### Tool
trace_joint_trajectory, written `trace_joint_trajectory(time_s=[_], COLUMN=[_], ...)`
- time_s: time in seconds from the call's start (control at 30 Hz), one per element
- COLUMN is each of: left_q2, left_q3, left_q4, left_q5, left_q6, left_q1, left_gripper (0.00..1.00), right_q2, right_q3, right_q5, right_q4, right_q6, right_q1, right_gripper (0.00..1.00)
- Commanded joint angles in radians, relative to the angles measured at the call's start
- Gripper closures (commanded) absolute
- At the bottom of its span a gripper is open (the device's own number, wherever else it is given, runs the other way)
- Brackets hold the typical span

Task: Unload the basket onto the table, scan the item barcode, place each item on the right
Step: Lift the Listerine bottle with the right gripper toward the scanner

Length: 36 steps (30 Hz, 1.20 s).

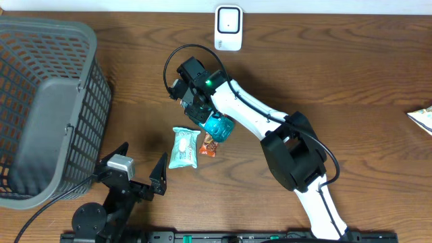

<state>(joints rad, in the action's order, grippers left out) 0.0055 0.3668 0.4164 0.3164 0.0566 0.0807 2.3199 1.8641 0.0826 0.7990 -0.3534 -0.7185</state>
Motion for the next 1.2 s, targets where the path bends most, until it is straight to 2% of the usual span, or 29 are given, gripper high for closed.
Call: trace_joint_trajectory(time_s=[0.0, 0.07, 0.23, 0.33, 0.4, 0.57, 0.63, 0.9, 0.93, 1.0, 1.03, 1.07, 1.1, 1.17], left_q2=[-0.003, -0.003, -0.003, -0.003, -0.003, -0.003, -0.003, -0.003, -0.003, -0.003, -0.003, -0.003, -0.003, -0.003], left_q3=[-0.001, -0.001, -0.001, -0.001, -0.001, -0.001, -0.001, -0.001, -0.001, -0.001, -0.001, -0.001, -0.001, -0.001], left_q4=[-0.001, -0.001, -0.001, -0.001, -0.001, -0.001, -0.001, -0.001, -0.001, -0.001, -0.001, -0.001, -0.001, -0.001], left_q5=[0.013, 0.013, 0.013, 0.013, 0.013, 0.013, 0.013, 0.013, 0.013, 0.013, 0.013, 0.013, 0.013, 0.013], left_q6=[0.013, 0.013, 0.013, 0.013, 0.013, 0.013, 0.013, 0.013, 0.013, 0.013, 0.013, 0.013, 0.013, 0.013], left_q1=[0.004, 0.004, 0.004, 0.004, 0.004, 0.004, 0.004, 0.004, 0.004, 0.004, 0.004, 0.004, 0.004, 0.004], left_gripper=[0.02, 0.02, 0.02, 0.02, 0.02, 0.02, 0.02, 0.02, 0.02, 0.02, 0.02, 0.02, 0.02, 0.02], right_q2=[0.006, -0.006, -0.024, -0.026, -0.026, -0.026, -0.026, -0.026, -0.026, -0.026, -0.026, -0.026, -0.026, -0.026], right_q3=[-0.008, -0.005, -0.005, -0.005, -0.002, 0.002, 0.002, 0.002, 0.002, 0.002, 0.002, 0.002, 0.002, 0.002], right_q5=[-0.021, -0.021, -0.021, -0.06, -0.148, -0.596, -0.698, -0.894, -0.888, -0.867, -0.836, -0.807, -0.751, -0.63], right_q4=[0.001, 0.001, 0.036, 0.067, 0.077, 0.097, 0.115, 0.17, 0.17, 0.169, 0.164, 0.16, 0.152, 0.131], right_q6=[0.048, 0.047, 0.069, 0.069, 0.08, 0.107, 0.107, 0.201, 0.217, 0.259, 0.296, 0.316, 0.333, 0.33], right_q1=[-0.003, -0.003, -0.004, -0.004, -0.007, -0.036, -0.047, -0.055, -0.055, -0.055, -0.053, -0.048, -0.041, -0.025], right_gripper=[0.78, 0.79, 0.94, 0.99, 0.99, 0.99, 0.99, 0.97, 0.93, 0.75, 0.56, 0.47, 0.32, 0.1])
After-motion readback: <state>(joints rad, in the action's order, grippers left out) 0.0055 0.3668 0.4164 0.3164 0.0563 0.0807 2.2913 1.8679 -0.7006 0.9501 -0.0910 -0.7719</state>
